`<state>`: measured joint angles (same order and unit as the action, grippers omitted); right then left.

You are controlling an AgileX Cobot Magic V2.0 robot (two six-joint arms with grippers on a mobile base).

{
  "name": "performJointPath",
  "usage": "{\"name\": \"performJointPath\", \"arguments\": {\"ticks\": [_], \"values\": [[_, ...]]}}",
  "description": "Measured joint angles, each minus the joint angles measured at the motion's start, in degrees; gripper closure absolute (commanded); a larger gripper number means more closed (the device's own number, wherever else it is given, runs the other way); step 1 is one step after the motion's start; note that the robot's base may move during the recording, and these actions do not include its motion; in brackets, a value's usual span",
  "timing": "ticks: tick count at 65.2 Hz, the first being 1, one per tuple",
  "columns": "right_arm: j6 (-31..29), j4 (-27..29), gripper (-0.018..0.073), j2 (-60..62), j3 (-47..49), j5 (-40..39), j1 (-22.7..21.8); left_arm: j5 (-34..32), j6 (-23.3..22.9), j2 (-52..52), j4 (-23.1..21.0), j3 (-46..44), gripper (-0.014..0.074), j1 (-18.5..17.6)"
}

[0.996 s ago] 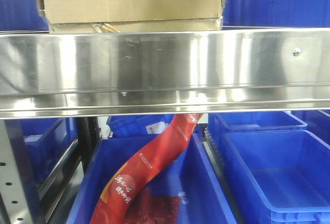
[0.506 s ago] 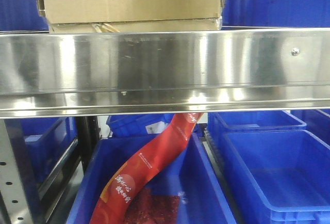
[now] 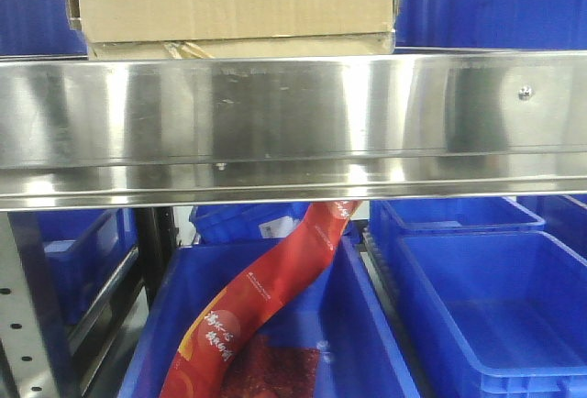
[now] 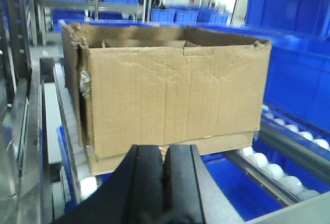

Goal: Stack two boxes on right shelf middle
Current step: 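Open both grippers and pull them back from the boxes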

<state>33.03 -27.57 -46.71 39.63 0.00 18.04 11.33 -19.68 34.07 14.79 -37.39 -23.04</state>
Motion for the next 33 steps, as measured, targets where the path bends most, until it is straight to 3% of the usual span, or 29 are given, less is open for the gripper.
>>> {"name": "performJointPath", "arguments": {"ticks": [15, 33], "values": [[0.0, 0.0, 0.0721, 9.1, -1.7, 0.3, 0.0, -0.1, 0.0, -9.9, 0.0, 1.8, 0.0707, 0.0], [0.0, 0.0, 0.0721, 10.7, -1.7, -3.1, 0.0, -0.2, 0.0, -12.2, 0.0, 1.8, 0.0707, 0.0]]}}
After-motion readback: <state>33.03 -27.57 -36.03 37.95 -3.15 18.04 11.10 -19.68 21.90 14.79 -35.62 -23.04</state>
